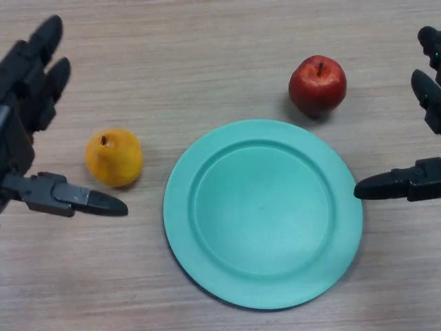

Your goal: Pick up the red apple and place it on the plate

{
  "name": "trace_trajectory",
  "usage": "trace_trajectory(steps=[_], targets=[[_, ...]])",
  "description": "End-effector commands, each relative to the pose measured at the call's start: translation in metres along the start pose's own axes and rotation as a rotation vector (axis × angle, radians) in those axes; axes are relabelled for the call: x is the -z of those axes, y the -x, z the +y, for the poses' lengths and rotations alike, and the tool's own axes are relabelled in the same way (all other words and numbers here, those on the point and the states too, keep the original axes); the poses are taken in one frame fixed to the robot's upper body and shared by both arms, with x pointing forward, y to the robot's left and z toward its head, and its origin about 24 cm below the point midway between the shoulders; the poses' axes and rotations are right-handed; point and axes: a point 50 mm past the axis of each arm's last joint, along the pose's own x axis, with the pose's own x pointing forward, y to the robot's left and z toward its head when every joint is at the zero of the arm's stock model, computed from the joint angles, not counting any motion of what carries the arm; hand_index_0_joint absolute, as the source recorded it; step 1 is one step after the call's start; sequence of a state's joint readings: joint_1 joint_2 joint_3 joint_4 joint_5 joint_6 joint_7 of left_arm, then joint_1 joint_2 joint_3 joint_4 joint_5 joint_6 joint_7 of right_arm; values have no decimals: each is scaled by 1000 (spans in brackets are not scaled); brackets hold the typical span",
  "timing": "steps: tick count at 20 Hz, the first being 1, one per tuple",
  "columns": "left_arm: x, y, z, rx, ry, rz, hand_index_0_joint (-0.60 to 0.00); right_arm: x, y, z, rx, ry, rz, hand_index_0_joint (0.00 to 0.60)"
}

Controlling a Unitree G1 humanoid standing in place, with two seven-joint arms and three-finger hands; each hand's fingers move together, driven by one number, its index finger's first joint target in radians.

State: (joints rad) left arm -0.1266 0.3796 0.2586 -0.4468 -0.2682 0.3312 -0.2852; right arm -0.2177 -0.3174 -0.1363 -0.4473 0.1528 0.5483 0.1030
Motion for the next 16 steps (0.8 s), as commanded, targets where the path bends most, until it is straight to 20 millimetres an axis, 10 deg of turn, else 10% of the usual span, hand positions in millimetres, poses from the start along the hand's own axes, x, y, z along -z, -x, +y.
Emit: trace_trajectory(steps=[1, 16], targets=[[-41, 7, 18, -39, -79, -209, 0, -35, -6, -9, 52, 94, -273, 0], [-28, 13, 28, -88, -167, -197, 0, 0, -113, 5, 75, 168, -228, 0]])
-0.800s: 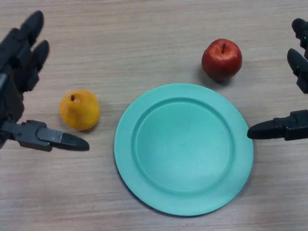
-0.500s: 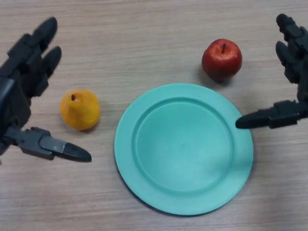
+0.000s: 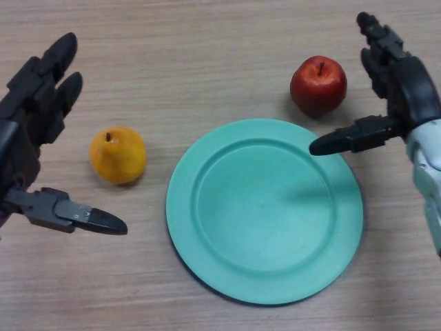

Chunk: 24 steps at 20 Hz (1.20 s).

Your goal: Pick up the red apple and place it on the plate

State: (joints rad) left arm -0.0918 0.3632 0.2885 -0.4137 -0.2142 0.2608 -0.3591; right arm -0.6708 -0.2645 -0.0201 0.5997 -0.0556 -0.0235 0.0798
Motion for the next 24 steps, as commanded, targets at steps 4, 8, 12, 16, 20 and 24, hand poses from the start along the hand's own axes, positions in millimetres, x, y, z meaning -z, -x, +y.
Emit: trace_trajectory(steps=[4, 8, 12, 16, 20, 24], targets=[[-34, 9, 30, -143, -134, -206, 0, -42, -29, -22, 197, 101, -210, 0], [-32, 13, 35, -164, -150, -211, 0, -39, -37, -17, 217, 139, -151, 0], [-31, 14, 39, -173, -153, -207, 0, -41, -40, -10, 219, 124, -151, 0], [-32, 15, 42, -181, -150, -207, 0, -45, -44, 1, 179, 177, -151, 0], [-28, 16, 43, -186, -150, -201, 0, -46, -46, 23, 108, 311, -165, 0], [-27, 16, 43, -193, -139, -205, 0, -46, -47, 33, 82, 372, -159, 400]])
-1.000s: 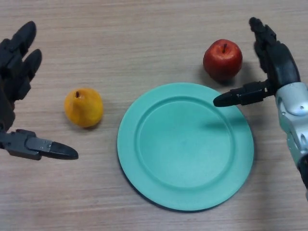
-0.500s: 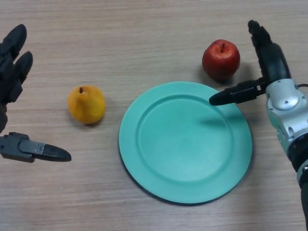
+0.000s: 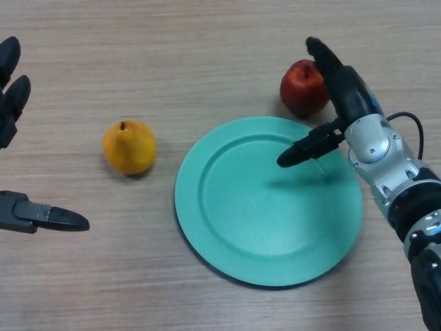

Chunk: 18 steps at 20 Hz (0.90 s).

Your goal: Pick up the red apple and place it on the plate

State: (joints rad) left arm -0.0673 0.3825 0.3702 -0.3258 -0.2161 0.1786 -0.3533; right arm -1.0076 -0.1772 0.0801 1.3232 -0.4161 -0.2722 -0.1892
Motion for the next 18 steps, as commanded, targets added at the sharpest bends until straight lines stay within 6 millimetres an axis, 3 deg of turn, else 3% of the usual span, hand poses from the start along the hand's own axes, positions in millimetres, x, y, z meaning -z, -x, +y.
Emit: trace_trajectory(steps=[1, 2, 9, 14, 18], targets=[[-37, 4, 20, -100, -94, -225, 0, -51, -13, -28, 122, 6, -208, 500], [-37, 5, 22, -118, -77, -223, 0, -53, -14, -26, 122, -15, -185, 600], [-35, 8, 19, -133, -66, -217, 0, -58, -16, -36, 199, -187, -160, 600], [-36, 5, 14, -120, -67, -215, 0, -73, -15, -66, 302, -363, -283, 600], [-37, 0, 10, -99, -71, -217, 0, -68, -7, -75, 290, -500, -358, 600]])
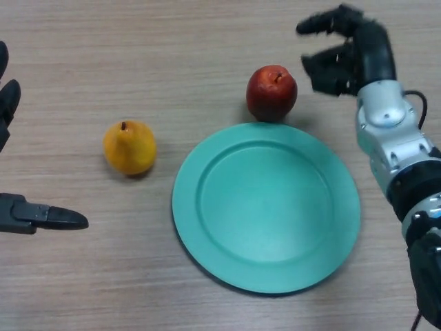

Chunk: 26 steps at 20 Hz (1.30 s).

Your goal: Pick up the red apple and place it on the plate

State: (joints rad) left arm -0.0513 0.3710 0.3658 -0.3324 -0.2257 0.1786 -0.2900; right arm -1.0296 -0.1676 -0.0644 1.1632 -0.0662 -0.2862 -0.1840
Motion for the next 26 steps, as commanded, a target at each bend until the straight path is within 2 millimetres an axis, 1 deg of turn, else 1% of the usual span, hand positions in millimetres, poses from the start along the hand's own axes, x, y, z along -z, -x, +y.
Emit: trace_trajectory(steps=[1, 3, 4, 5, 6, 7, 8, 9, 10, 11, 12, 13, 14, 15, 16, 17, 18, 20, 23, 25, 26], targets=[[-40, -4, 9, -35, -81, -225, 0, -50, -6, -17, 16, -56, -282, 600], [-43, -7, 5, -11, -62, -204, 0, -49, 4, -24, -10, -77, -273, 600], [-44, -10, 1, -8, -42, -208, 0, -54, 14, -28, -34, -47, -266, 600], [-45, -12, -1, -5, -39, -210, 0, -58, 19, -30, -49, -43, -267, 600], [-47, -16, -4, 3, -30, -220, 0, -62, 31, -34, -70, -40, -274, 600], [-48, -18, -5, 4, -22, -223, 0, -63, 36, -36, -79, -35, -273, 600], [-56, -24, -8, 19, -5, -234, 0, -67, 46, -41, -81, -17, -281, 600], [-60, -26, -9, 25, 2, -238, 0, -68, 50, -43, -84, -8, -285, 600], [-70, -30, -10, 10, 9, -300, 0, -72, 58, -49, -90, -3, -302, 600], [-73, -31, -11, 7, 7, -317, 0, -72, 63, -51, -93, 2, -304, 600], [-77, -33, -12, 17, -1, -332, 0, -73, 72, -54, -101, -10, -316, 550], [-77, -33, -12, 18, -1, -335, 0, -74, 73, -55, -107, -16, -318, 450], [-77, -33, -13, 17, 0, -340, 0, -76, 81, -57, -122, -38, -332, 300], [-77, -32, -13, 14, 1, -345, 0, -77, 88, -60, -136, -58, -344, 200], [-77, -30, -14, 12, -6, -357, 0, -75, 109, -67, -187, -60, -348, 55], [-77, -28, -15, 14, -12, -361, 0, -72, 121, -70, -224, -42, -336, 0], [-75, -26, -16, 34, -1, -323, 0, -66, 127, -78, -235, -5, -296, 0], [-75, -25, -20, 63, 5, -293, 0, -64, 133, -88, -197, -18, -289, 0], [-78, -22, -21, 44, -9, -325, 0, -68, 138, -91, -202, -8, -300, 0], [-73, -24, -17, 1, -33, -294, 0, -70, 139, -95, -189, -18, -305, 0], [-69, -25, -14, -5, -45, -267, 0, -68, 137, -97, -179, -11, -304, 0]])
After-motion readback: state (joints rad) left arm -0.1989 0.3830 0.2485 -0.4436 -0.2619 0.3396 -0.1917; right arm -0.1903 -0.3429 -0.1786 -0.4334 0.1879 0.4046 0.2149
